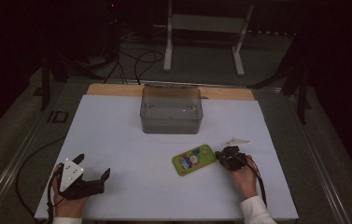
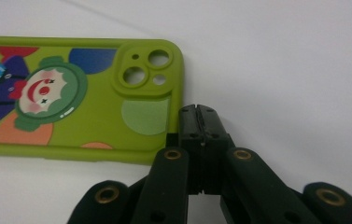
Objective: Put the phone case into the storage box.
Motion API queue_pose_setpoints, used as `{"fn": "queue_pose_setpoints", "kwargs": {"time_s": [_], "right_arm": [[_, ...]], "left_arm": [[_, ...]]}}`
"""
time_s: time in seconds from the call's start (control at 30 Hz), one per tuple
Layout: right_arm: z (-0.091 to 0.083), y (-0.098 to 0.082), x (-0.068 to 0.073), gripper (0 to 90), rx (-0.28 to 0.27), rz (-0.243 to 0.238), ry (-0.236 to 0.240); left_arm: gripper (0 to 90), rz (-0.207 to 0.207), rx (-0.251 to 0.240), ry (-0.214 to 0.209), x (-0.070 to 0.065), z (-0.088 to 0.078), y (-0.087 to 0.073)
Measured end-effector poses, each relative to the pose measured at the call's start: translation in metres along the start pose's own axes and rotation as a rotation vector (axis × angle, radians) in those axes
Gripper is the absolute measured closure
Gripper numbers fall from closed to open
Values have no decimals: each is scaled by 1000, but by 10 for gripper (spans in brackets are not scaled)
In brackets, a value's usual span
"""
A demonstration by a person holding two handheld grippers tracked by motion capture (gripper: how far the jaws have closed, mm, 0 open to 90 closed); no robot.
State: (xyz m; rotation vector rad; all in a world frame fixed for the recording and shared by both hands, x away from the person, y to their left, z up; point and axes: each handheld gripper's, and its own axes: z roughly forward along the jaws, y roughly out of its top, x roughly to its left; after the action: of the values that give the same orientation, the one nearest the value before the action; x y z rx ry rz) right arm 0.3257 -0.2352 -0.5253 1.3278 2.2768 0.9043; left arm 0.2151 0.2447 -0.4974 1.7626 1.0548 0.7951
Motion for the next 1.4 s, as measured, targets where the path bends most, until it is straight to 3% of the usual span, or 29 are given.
{"fn": "queue_pose_setpoints", "kwargs": {"time_s": [0.13, 0.23, 0.33, 0.37, 0.43, 0.63, 0.87, 1.07, 1.2, 1.3, 1.4], "right_arm": [[8, 7, 16, 900, -2, -15, 22], [17, 16, 38, 900, -5, -37, 55], [19, 18, 45, 900, -7, -43, 64], [25, 22, 62, 900, -15, -67, 93], [30, 27, 77, 900, -15, -90, 115], [36, 32, 96, 900, -12, -151, 127], [31, 33, 91, 900, -24, -153, 131], [7, 36, 72, 857, -94, -156, 101], [-16, 33, 54, 759, -172, -143, 104], [-31, 25, 41, 606, -217, -150, 81], [-44, 16, 30, 515, -249, -144, 63]], "left_arm": [[0, 5, 3, 2, 0, 0, 0], [0, 1, 2, 2, 0, -1, 0], [0, 2, 3, 3, 0, -1, 0], [0, 1, 1, 2, 0, -1, -1], [0, 1, 2, 2, 0, -1, -1], [0, 0, 1, 0, 0, -1, -1], [0, -1, 2, -1, 1, -1, -2], [0, -10, -5, -1, 2, -2, -3], [0, -12, -10, 1, 3, -2, -2], [0, -13, -10, 3, 3, -2, -2], [0, -16, -11, 4, 3, -2, -2]]}}
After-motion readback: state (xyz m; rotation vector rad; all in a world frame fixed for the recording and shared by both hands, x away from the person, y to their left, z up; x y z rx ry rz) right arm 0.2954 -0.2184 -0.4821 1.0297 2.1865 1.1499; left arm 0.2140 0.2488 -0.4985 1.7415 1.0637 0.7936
